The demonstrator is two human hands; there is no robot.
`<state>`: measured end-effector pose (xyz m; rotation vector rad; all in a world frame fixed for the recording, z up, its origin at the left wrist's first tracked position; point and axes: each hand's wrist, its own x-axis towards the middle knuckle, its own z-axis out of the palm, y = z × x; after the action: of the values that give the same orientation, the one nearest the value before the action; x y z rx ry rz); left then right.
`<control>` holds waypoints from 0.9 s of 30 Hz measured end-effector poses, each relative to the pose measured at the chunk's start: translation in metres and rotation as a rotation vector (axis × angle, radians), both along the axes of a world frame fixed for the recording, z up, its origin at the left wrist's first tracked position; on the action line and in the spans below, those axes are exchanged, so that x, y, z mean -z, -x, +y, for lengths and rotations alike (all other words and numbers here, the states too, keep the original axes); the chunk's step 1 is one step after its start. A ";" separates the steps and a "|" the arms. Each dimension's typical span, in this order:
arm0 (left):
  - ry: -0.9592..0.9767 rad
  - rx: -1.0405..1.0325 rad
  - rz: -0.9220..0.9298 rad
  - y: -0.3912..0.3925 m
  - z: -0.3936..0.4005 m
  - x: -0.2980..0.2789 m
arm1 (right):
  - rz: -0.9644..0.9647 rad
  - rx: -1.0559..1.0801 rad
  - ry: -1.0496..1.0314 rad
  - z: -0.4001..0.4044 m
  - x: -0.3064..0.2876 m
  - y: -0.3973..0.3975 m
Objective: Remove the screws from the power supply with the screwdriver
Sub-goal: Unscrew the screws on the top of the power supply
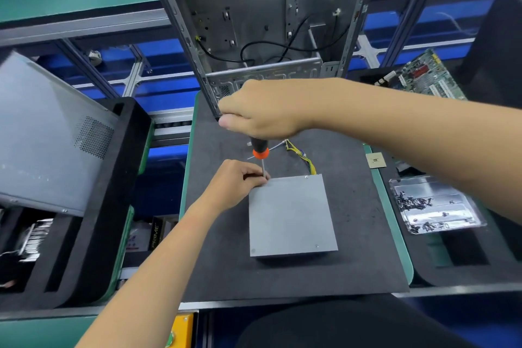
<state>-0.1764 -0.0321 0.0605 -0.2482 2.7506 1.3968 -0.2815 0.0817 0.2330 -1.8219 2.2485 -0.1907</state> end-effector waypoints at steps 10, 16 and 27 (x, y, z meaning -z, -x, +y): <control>0.001 -0.042 0.022 0.000 0.001 0.006 | 0.065 0.333 0.013 0.009 0.007 -0.001; -0.016 -0.029 -0.024 -0.001 -0.007 0.004 | 0.050 0.077 -0.199 0.004 -0.002 -0.002; -0.035 -0.010 -0.045 -0.001 -0.008 0.003 | 0.009 -0.179 -0.272 0.005 -0.016 0.006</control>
<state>-0.1749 -0.0402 0.0577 -0.2884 2.6901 1.4219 -0.2873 0.0871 0.2487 -1.8621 1.9878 0.1486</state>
